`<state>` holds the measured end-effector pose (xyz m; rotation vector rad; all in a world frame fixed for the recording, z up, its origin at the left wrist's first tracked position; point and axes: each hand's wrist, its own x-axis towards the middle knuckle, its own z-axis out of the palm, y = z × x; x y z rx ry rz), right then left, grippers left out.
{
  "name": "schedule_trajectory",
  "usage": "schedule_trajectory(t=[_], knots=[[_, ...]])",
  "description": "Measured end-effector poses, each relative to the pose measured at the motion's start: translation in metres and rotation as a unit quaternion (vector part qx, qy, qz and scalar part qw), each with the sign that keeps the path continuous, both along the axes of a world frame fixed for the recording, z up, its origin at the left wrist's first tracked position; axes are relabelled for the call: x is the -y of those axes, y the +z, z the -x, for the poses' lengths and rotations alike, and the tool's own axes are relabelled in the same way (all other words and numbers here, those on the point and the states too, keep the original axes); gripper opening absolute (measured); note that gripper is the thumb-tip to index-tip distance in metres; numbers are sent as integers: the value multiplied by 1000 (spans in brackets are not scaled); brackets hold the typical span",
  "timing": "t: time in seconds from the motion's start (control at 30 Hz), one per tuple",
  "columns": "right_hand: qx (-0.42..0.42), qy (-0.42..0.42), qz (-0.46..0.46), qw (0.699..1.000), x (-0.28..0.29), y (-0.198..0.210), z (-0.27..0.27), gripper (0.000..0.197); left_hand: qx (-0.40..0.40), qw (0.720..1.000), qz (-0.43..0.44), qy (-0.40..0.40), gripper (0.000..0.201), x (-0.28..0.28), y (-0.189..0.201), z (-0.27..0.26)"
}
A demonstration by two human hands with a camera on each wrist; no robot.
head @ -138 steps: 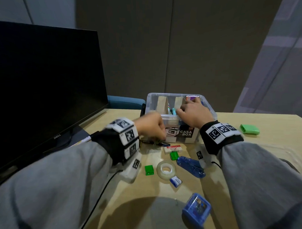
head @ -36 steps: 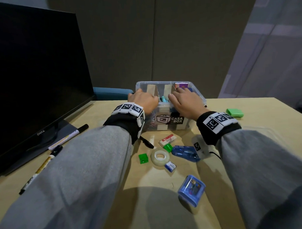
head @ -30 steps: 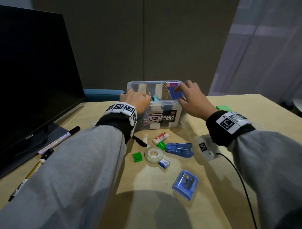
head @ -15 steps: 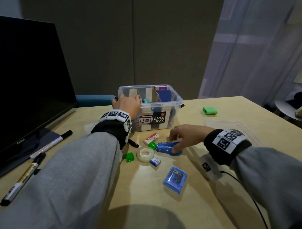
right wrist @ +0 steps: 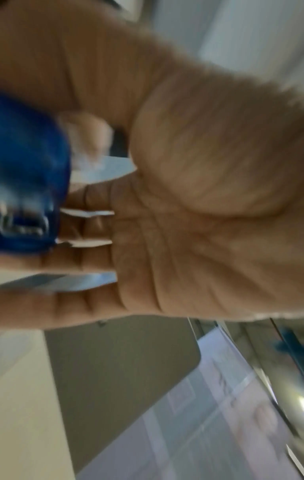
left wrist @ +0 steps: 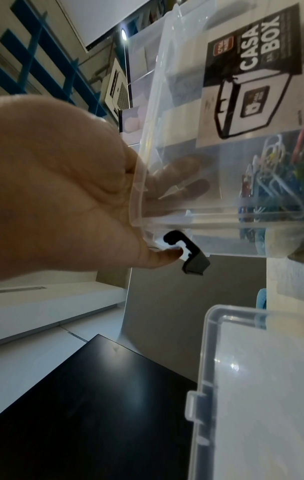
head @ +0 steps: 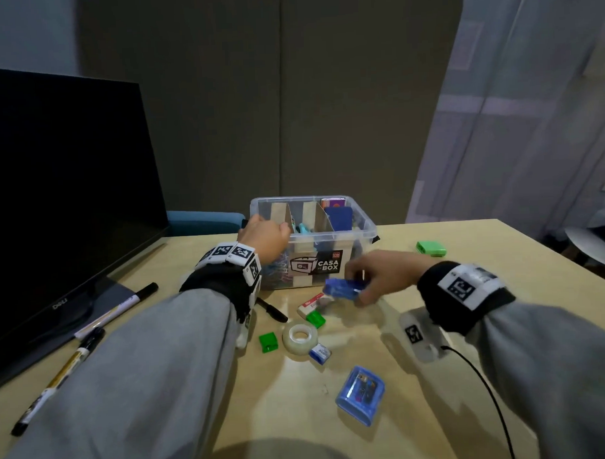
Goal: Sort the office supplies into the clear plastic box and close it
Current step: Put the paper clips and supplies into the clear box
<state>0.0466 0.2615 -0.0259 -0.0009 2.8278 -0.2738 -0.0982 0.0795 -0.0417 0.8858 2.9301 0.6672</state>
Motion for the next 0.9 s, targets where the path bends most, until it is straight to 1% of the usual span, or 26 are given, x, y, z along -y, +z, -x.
schedule_trajectory(t=[0.03, 0.1, 0.17, 0.23, 0.33, 0.4, 0.47, 0.53, 0.6, 0.73, 0.8, 0.87, 0.9], knots=[[-9, -8, 73, 997, -3, 13, -1, 19, 3, 1000, 2, -7, 48, 0, 0, 1], [-46, -31, 212, 976, -7, 35, -3, 17, 0, 1000, 15, -20, 42, 1, 2, 0], [-107, -59, 294, 948, -10, 51, -1, 22, -1, 1000, 21, -23, 37, 3, 6, -1], [-164, -82, 331, 926, -10, 57, 6, 25, 3, 999, 25, -28, 37, 4, 7, -1], [-234, -115, 343, 902, -7, 54, 25, 30, 4, 999, 16, -32, 39, 8, 8, 1], [-267, -141, 355, 885, -2, 49, 37, 28, 13, 999, 18, -42, 41, 9, 7, 3], [-285, -158, 371, 870, 2, 44, 49, 19, 12, 998, 25, -53, 43, 9, 3, 6], [-283, -164, 361, 874, 4, 42, 62, 13, 9, 998, 24, -61, 44, 9, -1, 10], [-275, -169, 333, 886, 7, 39, 76, 14, 9, 998, 20, -62, 43, 9, -4, 12], [-258, -190, 297, 900, 10, 34, 100, 35, 18, 998, 25, -59, 44, 9, -6, 14], [-215, -190, 258, 923, 10, 34, 108, 38, 22, 998, 21, -57, 43, 8, -7, 17], [-152, -170, 193, 954, 11, 35, 112, 35, 23, 998, 19, -60, 42, 7, -9, 18], [-123, -158, 169, 965, 13, 36, 113, 33, 22, 998, 19, -63, 42, 7, -10, 19]])
